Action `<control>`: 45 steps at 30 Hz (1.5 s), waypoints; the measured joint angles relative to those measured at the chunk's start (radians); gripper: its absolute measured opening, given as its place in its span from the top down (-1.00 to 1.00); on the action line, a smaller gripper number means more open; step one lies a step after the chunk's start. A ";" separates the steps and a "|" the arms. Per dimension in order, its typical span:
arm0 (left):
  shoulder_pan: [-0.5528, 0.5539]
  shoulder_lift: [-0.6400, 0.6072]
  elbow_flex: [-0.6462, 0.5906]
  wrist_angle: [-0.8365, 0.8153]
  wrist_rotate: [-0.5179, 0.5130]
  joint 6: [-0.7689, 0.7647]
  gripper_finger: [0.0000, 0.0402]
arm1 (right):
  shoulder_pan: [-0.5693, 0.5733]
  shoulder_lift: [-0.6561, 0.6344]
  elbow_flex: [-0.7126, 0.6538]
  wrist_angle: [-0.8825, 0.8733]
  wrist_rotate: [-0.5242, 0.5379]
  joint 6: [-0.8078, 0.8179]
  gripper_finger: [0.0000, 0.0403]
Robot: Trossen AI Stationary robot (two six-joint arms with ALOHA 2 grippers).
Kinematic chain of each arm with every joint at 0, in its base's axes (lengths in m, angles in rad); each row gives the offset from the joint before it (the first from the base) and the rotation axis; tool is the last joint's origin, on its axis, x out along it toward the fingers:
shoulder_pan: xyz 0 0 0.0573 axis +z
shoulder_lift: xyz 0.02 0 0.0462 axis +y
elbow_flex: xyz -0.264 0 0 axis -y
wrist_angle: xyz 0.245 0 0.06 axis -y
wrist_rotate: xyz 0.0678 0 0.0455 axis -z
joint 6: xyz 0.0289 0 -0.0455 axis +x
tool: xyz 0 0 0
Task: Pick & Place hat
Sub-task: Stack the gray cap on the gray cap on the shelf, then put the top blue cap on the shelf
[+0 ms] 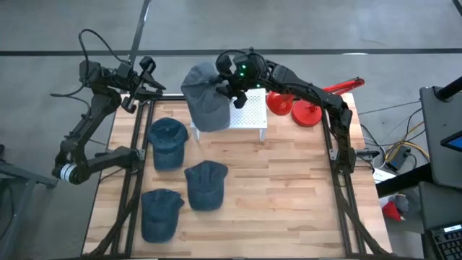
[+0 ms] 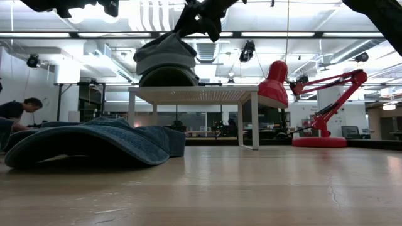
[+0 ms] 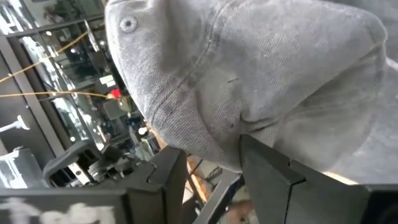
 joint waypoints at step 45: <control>0.000 -0.051 0.000 -0.007 -0.002 -0.252 0.43 | -0.152 -0.220 -0.001 -0.105 -0.077 -1.030 0.52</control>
